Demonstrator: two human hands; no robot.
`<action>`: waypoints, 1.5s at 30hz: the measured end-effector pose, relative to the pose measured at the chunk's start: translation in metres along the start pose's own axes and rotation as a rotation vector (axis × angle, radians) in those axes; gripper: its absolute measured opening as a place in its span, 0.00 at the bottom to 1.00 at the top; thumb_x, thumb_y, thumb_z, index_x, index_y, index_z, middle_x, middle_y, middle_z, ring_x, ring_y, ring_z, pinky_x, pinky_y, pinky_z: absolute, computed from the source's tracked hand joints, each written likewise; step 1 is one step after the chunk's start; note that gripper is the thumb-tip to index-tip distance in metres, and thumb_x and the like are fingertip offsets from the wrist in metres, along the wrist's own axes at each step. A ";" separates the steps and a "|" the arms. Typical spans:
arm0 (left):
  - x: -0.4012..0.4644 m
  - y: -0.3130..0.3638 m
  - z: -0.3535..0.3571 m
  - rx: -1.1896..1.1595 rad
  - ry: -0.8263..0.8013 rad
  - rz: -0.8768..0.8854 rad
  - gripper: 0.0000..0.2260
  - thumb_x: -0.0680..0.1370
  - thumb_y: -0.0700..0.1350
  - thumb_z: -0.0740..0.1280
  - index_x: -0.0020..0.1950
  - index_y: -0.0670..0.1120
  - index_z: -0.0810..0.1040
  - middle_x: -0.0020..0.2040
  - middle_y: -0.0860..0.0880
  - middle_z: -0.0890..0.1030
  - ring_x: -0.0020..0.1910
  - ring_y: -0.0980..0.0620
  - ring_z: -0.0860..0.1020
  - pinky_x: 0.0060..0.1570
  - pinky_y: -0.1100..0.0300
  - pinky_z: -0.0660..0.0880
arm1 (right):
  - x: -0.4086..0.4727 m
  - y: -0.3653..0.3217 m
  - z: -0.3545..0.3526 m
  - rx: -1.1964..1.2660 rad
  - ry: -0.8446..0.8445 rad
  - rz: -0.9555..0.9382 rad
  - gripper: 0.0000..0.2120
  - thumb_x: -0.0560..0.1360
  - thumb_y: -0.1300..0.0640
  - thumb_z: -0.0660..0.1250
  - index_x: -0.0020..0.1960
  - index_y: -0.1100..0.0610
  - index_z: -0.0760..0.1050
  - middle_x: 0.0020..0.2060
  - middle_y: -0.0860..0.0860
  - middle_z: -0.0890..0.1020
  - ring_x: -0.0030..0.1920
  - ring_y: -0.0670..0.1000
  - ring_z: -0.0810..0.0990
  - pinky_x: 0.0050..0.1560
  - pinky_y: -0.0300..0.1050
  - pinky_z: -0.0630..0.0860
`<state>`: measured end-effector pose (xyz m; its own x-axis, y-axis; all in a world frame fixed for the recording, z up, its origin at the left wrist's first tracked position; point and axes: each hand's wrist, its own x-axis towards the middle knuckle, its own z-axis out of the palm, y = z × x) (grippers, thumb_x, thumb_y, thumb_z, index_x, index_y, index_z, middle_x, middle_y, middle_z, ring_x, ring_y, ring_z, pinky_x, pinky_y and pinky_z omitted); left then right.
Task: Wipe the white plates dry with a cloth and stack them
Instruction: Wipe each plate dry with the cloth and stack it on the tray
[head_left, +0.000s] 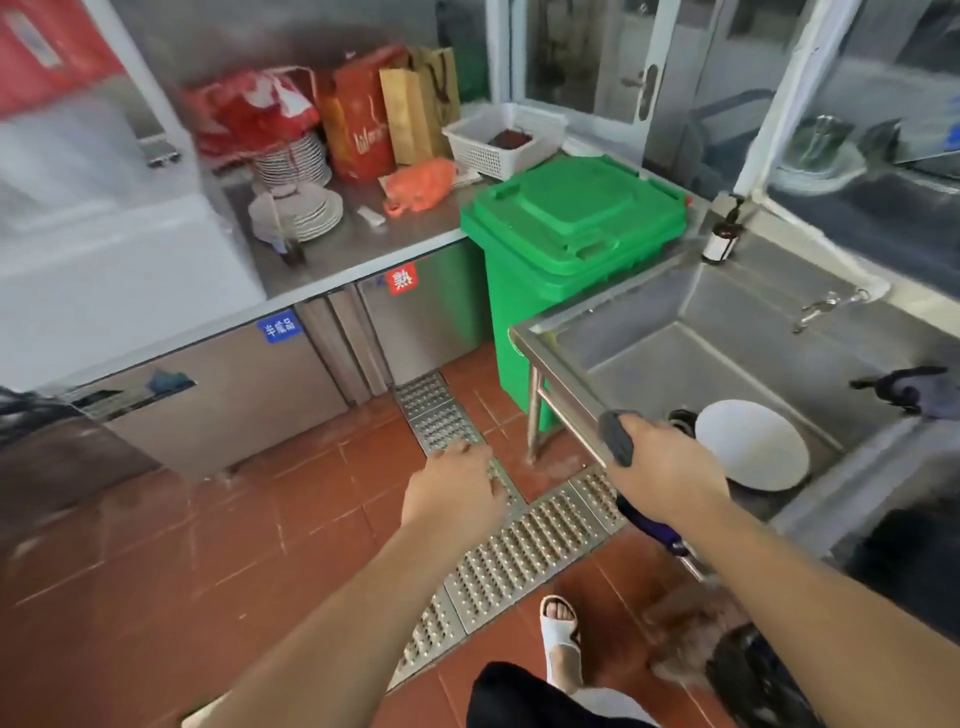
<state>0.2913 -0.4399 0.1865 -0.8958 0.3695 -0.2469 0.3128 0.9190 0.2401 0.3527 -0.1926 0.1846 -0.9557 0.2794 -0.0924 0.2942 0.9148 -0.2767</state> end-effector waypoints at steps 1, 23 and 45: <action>0.008 0.000 -0.002 0.008 -0.009 -0.009 0.19 0.82 0.52 0.63 0.73 0.52 0.75 0.68 0.50 0.76 0.65 0.46 0.76 0.59 0.44 0.80 | 0.011 -0.003 0.001 -0.011 -0.002 -0.009 0.21 0.75 0.49 0.67 0.66 0.48 0.71 0.53 0.54 0.83 0.48 0.61 0.82 0.41 0.48 0.72; 0.304 0.018 -0.061 0.076 -0.125 0.076 0.20 0.80 0.51 0.62 0.72 0.50 0.74 0.67 0.47 0.76 0.67 0.42 0.76 0.62 0.40 0.78 | 0.279 0.015 -0.006 -0.077 -0.093 0.055 0.14 0.78 0.47 0.66 0.60 0.50 0.71 0.54 0.50 0.79 0.50 0.57 0.81 0.43 0.48 0.74; 0.468 0.185 0.003 0.346 -0.432 0.861 0.20 0.81 0.51 0.61 0.72 0.49 0.75 0.69 0.47 0.78 0.63 0.44 0.78 0.58 0.49 0.78 | 0.205 0.126 0.015 0.216 0.014 0.966 0.09 0.71 0.54 0.65 0.47 0.44 0.66 0.45 0.44 0.74 0.40 0.54 0.76 0.31 0.44 0.67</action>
<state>-0.0692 -0.0968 0.1127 -0.1557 0.8782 -0.4523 0.9317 0.2827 0.2281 0.1941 -0.0246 0.1167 -0.3042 0.8823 -0.3593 0.9411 0.2197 -0.2571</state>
